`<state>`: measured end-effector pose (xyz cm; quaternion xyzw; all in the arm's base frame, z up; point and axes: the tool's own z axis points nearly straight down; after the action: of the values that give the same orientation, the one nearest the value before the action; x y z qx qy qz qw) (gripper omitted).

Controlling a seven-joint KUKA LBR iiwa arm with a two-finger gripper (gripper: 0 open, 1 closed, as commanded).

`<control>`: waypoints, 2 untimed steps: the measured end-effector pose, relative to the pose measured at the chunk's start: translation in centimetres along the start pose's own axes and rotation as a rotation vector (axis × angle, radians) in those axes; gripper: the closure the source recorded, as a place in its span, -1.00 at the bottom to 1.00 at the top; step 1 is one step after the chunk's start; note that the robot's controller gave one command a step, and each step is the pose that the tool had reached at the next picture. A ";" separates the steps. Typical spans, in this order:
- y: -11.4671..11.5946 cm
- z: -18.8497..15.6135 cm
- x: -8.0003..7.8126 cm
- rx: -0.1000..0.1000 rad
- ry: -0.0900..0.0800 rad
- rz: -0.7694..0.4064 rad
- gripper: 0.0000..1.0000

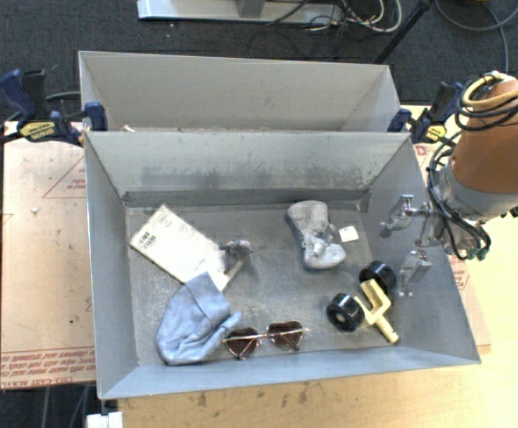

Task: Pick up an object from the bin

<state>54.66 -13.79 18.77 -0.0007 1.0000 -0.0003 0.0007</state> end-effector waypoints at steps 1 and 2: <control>0.0 0.0 0.0 0.000 0.000 0.000 1.00; 0.0 0.0 0.0 0.000 0.000 0.000 -1.00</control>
Offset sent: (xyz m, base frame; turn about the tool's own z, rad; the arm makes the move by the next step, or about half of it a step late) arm 0.0000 0.0000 0.0000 0.0000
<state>54.66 -13.79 18.77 -0.0008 1.0000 -0.0004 0.0007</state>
